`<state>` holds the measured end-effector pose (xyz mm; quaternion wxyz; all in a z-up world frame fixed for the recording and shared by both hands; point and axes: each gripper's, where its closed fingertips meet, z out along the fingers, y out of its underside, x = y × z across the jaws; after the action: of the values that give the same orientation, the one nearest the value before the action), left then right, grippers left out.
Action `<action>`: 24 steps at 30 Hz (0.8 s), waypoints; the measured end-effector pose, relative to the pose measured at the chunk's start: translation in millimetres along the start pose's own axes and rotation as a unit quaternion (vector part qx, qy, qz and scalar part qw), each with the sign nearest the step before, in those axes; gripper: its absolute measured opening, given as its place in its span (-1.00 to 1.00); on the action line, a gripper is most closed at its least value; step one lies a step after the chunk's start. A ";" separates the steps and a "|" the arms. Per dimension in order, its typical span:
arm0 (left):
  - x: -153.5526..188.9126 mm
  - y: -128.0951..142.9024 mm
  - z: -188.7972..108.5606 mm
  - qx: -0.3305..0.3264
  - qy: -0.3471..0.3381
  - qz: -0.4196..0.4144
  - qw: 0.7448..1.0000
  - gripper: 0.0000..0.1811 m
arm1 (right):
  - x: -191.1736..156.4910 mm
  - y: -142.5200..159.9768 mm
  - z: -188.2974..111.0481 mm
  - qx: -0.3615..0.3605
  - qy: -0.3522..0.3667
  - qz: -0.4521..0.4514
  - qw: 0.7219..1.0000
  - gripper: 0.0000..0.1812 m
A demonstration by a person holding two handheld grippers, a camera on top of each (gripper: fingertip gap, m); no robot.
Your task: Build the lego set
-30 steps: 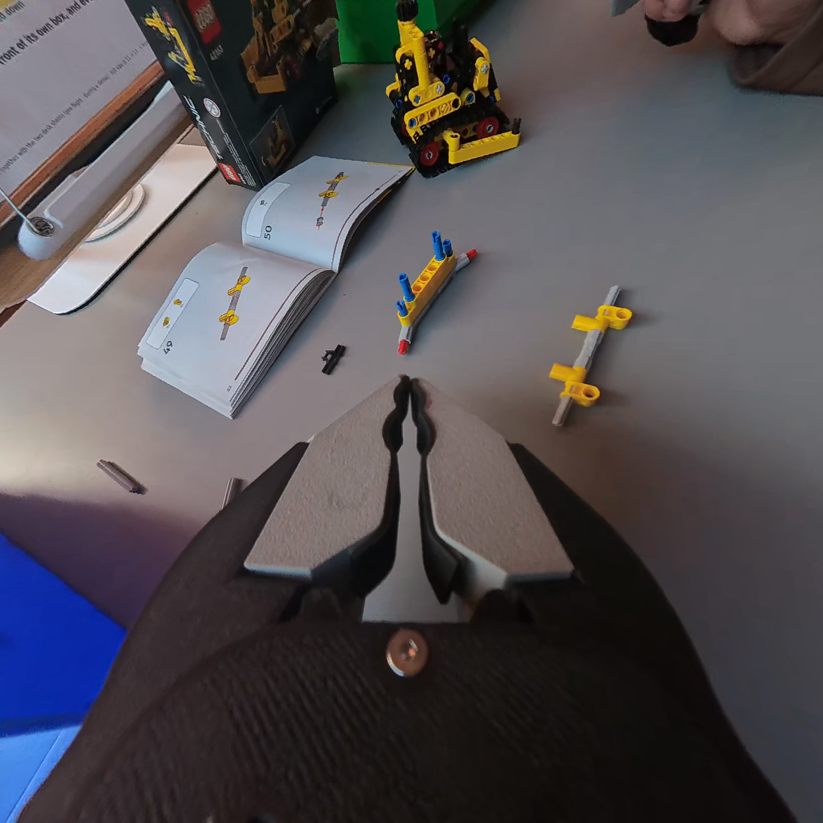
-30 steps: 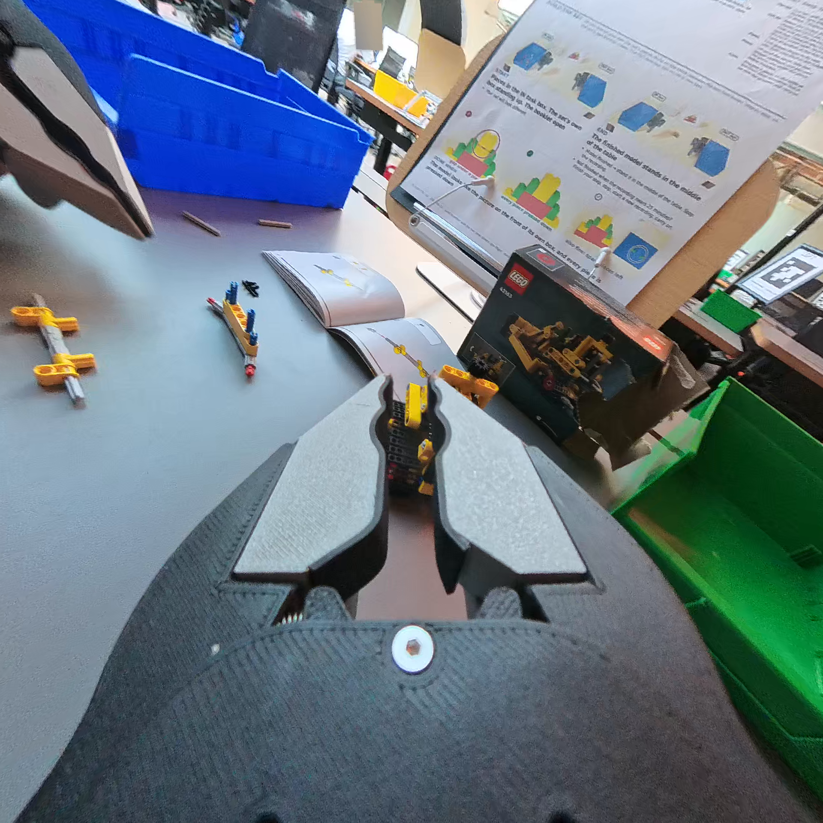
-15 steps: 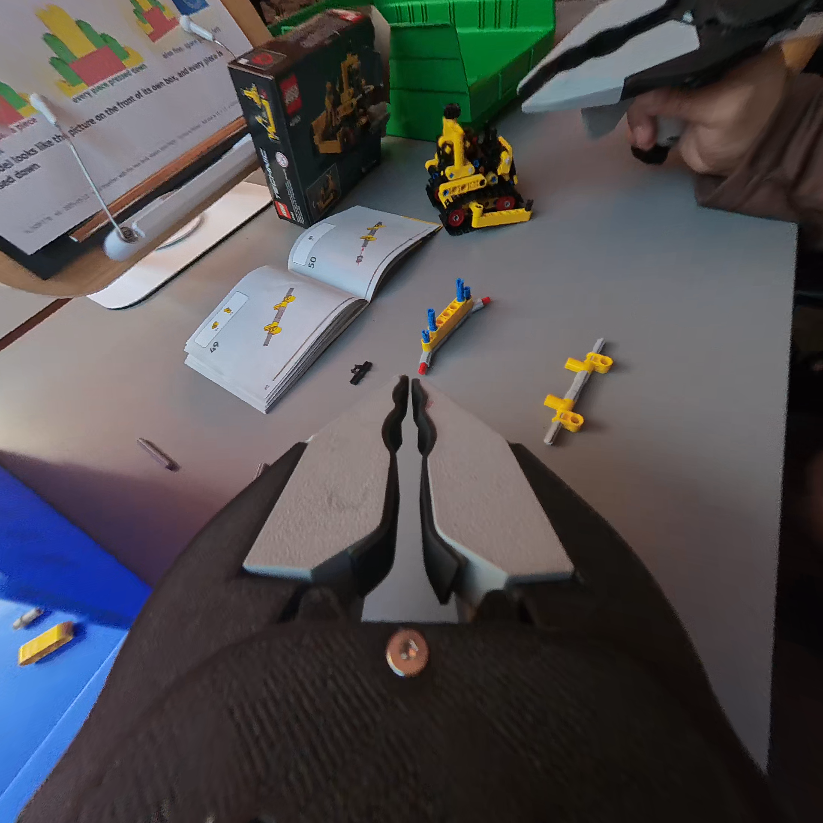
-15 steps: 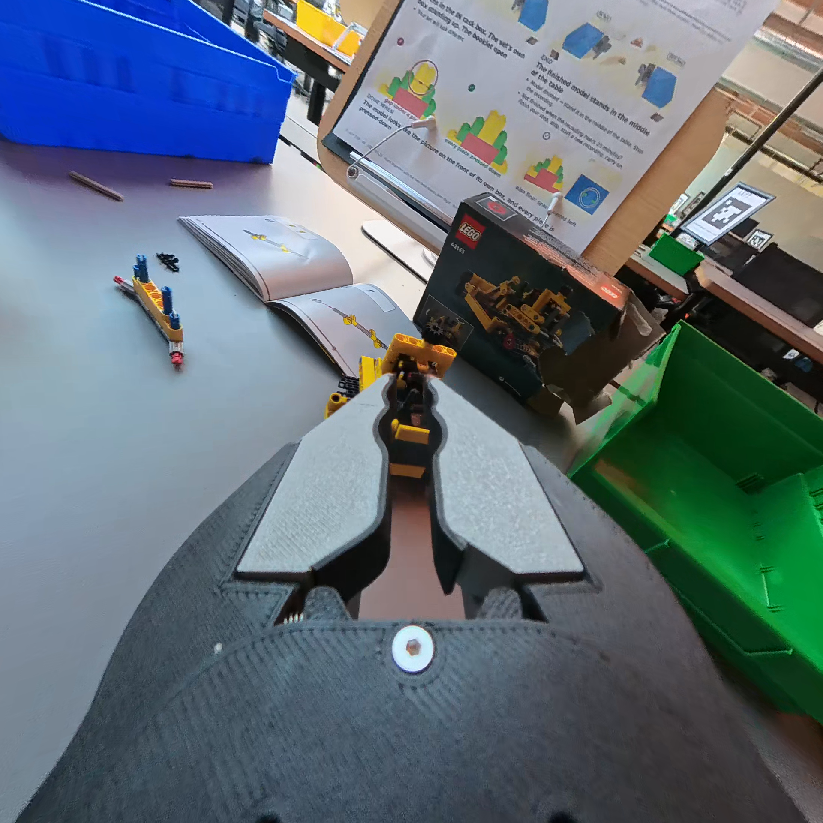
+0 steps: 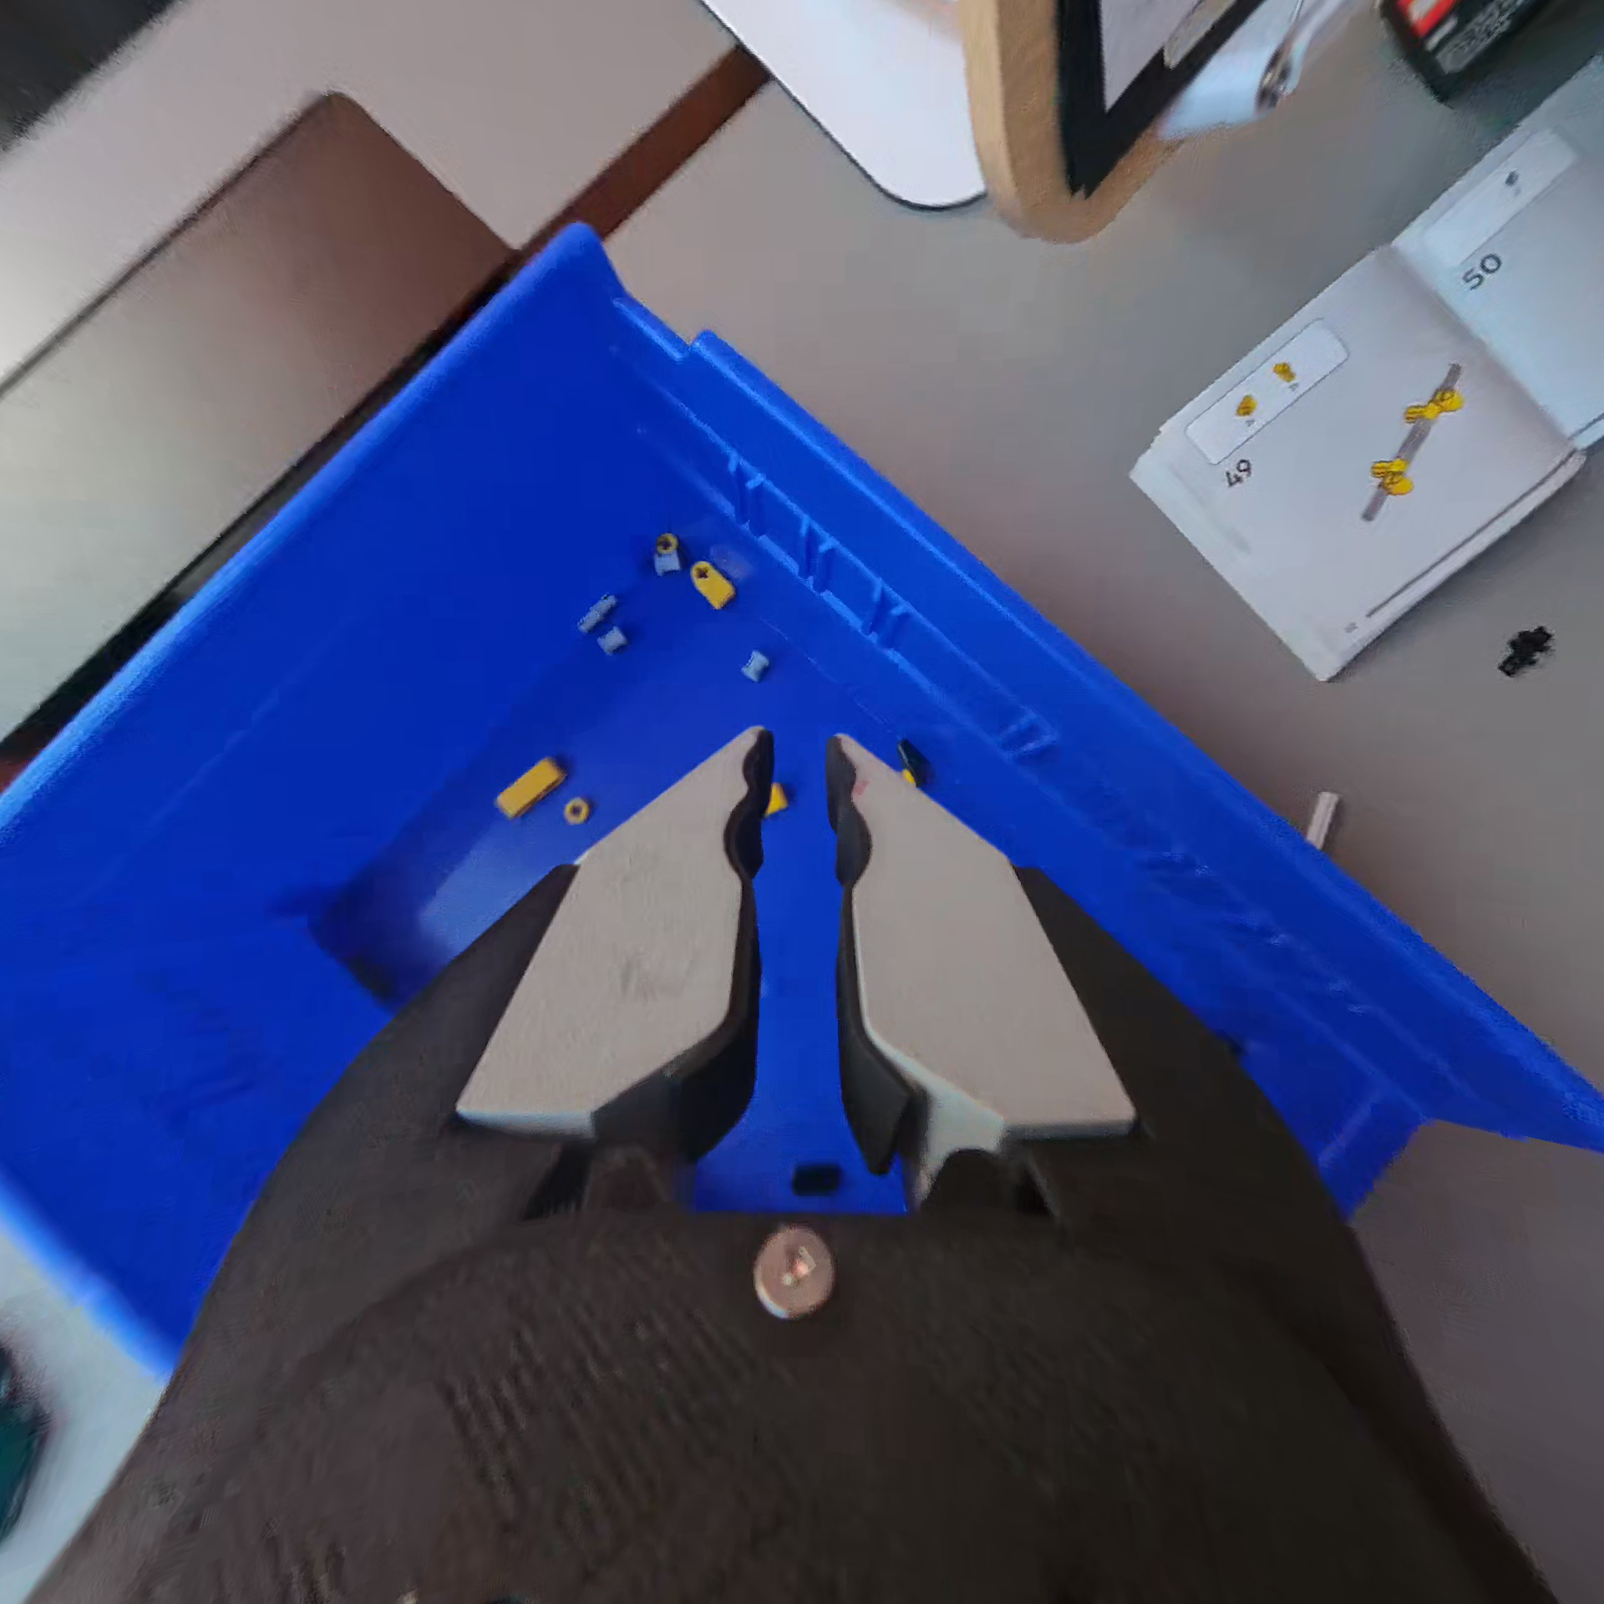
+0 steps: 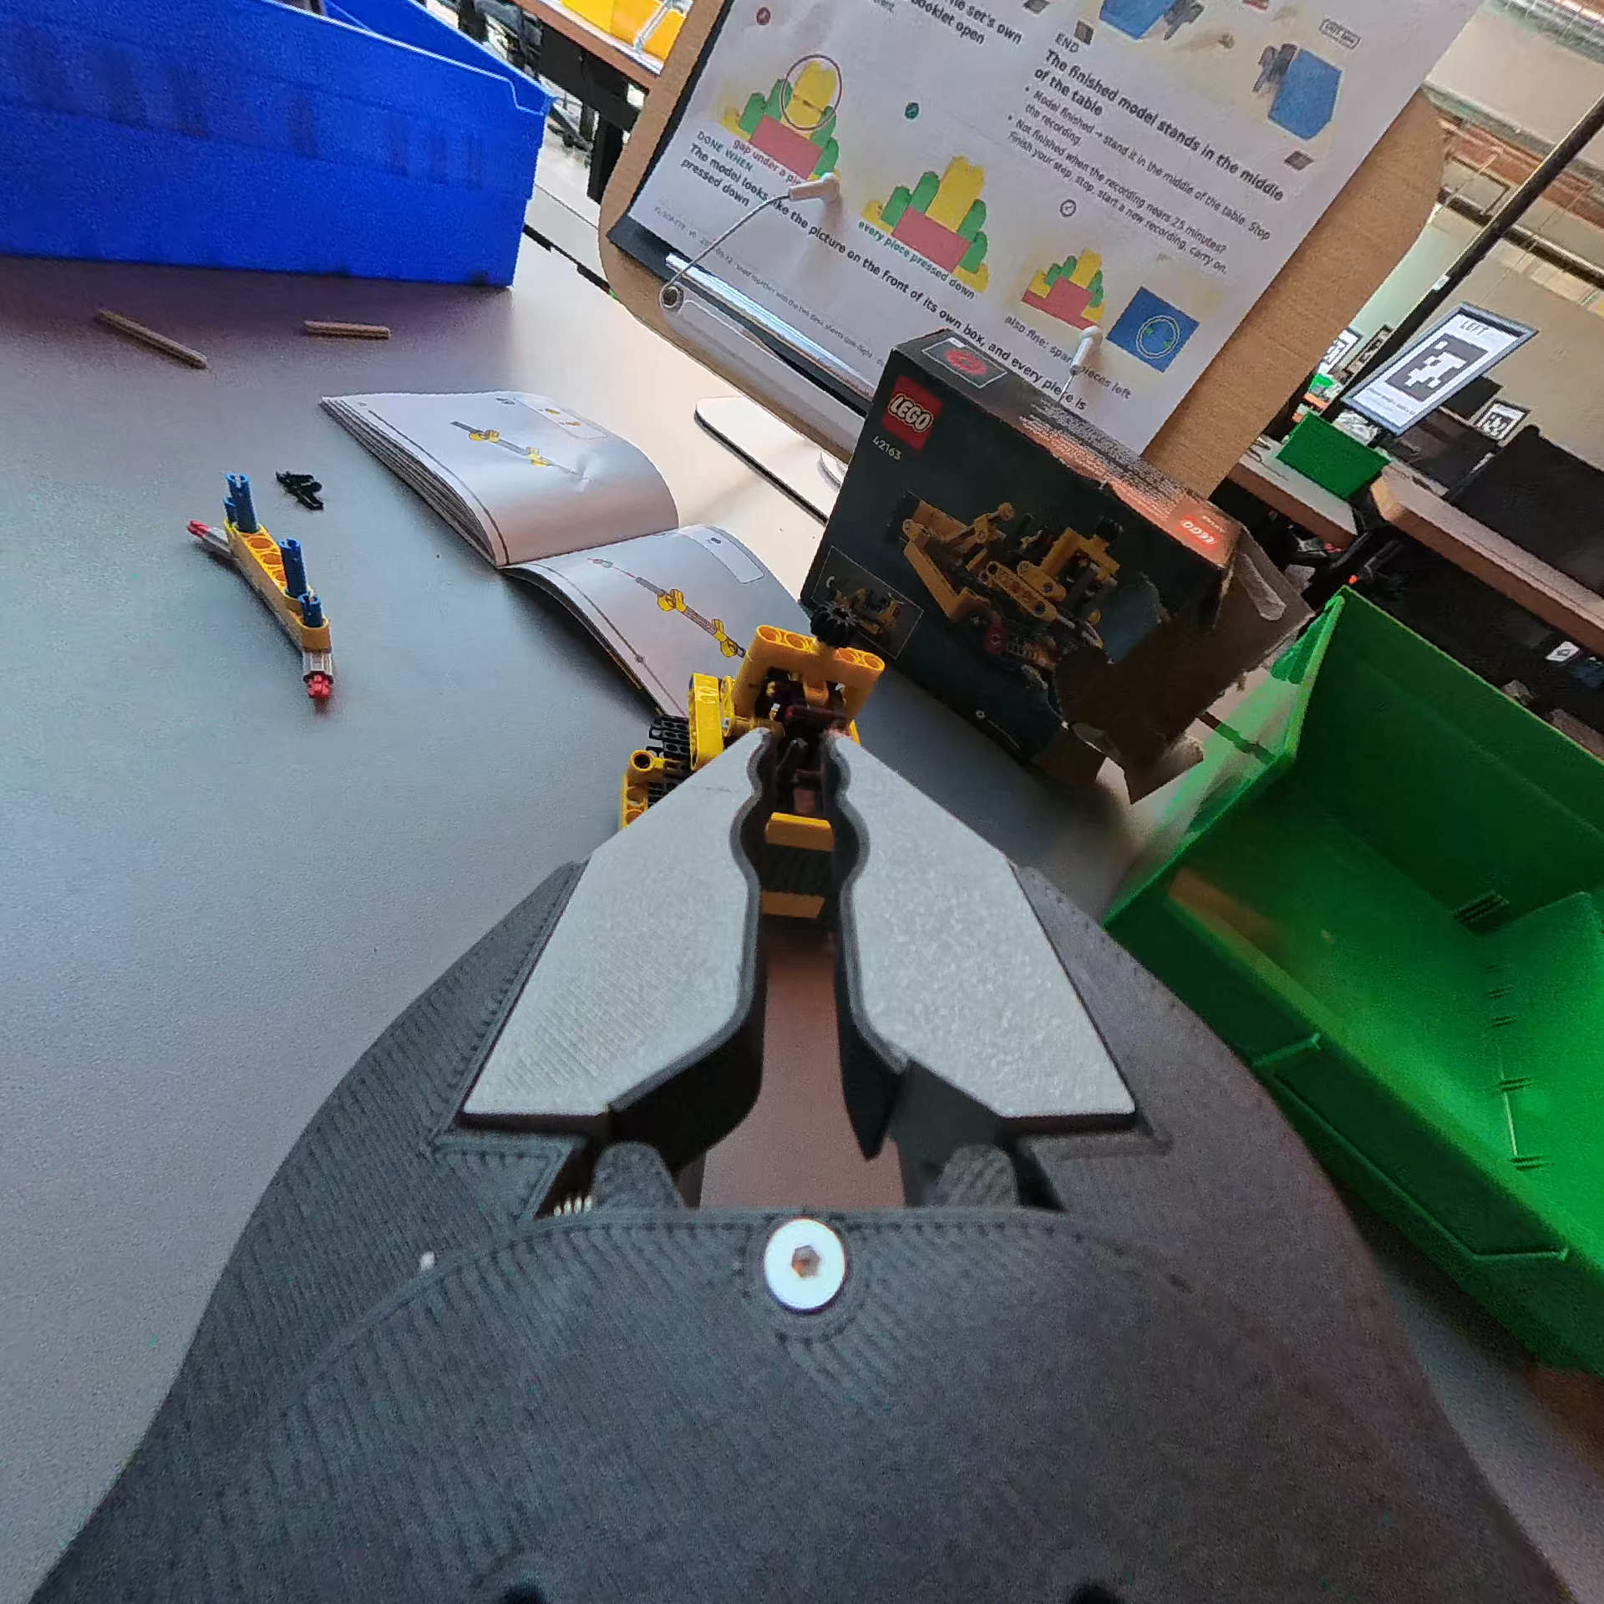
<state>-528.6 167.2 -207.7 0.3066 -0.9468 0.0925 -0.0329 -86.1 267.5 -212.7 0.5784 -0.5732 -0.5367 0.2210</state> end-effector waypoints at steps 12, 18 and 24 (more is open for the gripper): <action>-24.7 13.7 79.6 -0.118 0.012 0.125 0.985 -0.96 | -5.0 3.1 0.3 -0.010 -0.004 -0.011 1.000 -0.95; -19.2 14.9 85.1 -0.110 0.050 0.086 0.989 -1.00 | -1.1 1.8 -2.2 -0.004 0.003 -0.002 1.000 -0.97; -10.3 9.8 76.4 -0.089 0.072 0.063 0.991 -0.98 | -3.0 1.8 -1.6 -0.003 -0.004 -0.001 1.000 -0.98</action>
<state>-531.2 205.4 -275.4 0.2151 -0.9577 0.1766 -0.0736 -85.0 264.6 -215.1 0.5747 -0.5738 -0.5403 0.2206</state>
